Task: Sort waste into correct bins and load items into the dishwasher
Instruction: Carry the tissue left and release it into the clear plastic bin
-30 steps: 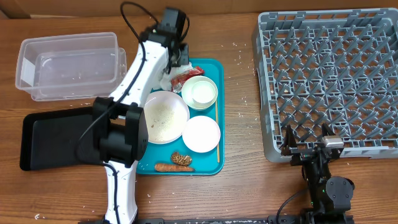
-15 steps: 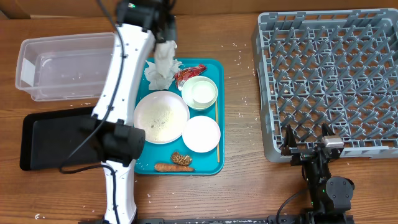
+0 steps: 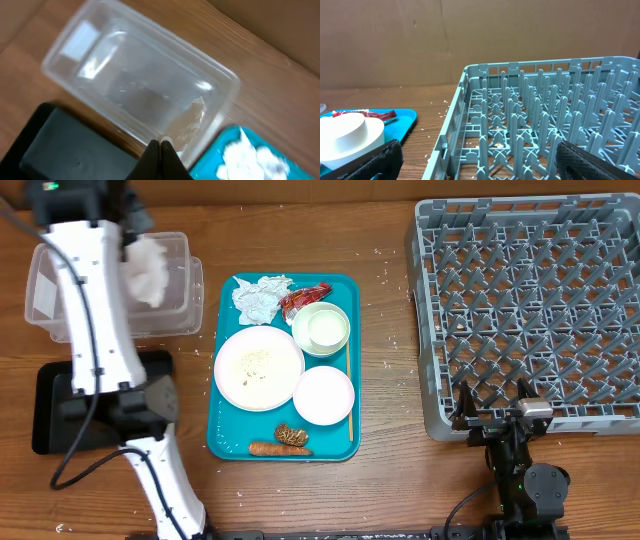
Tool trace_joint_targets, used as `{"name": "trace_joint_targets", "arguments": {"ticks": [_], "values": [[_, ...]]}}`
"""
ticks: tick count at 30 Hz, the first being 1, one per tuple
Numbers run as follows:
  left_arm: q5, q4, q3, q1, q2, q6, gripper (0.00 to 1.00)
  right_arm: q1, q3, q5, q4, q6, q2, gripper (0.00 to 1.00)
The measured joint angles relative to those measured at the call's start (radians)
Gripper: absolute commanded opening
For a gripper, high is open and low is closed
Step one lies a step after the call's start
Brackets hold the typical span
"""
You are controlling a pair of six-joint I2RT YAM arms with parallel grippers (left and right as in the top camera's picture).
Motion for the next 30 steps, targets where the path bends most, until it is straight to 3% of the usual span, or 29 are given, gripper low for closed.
{"name": "trace_joint_targets", "arguments": {"ticks": [1,4,6,7,14,19,24,28,30], "values": [[0.0,0.002,0.0,0.025,0.0,-0.012,0.49,0.0,0.0,0.0,0.0,0.0,0.0,1.0],[0.013,0.024,-0.008,0.085,0.0,-0.042,0.52,0.0,0.0,0.0,0.0,0.0,0.0,1.0],[0.032,0.037,-0.018,0.109,0.0,-0.053,0.74,0.0,0.0,0.0,0.0,0.0,0.0,1.0],[0.043,0.041,-0.02,0.116,0.001,-0.061,0.75,0.0,0.0,0.0,0.0,0.0,0.0,1.0],[0.164,0.058,-0.021,0.12,0.01,-0.065,0.74,0.0,0.0,0.0,-0.001,0.0,0.0,1.0],[0.253,0.016,-0.021,0.095,0.01,-0.047,0.59,0.0,0.0,0.0,0.0,0.0,0.0,1.0],[0.22,-0.075,-0.021,0.064,0.01,-0.052,0.43,0.0,0.0,0.0,0.0,0.0,0.0,1.0],[0.169,-0.099,-0.026,0.07,0.01,-0.058,0.45,0.0,0.0,0.0,0.0,0.0,0.0,1.0],[0.132,-0.099,-0.034,0.079,0.01,-0.058,0.52,0.0,0.0,0.0,0.0,0.0,0.0,1.0]]}}
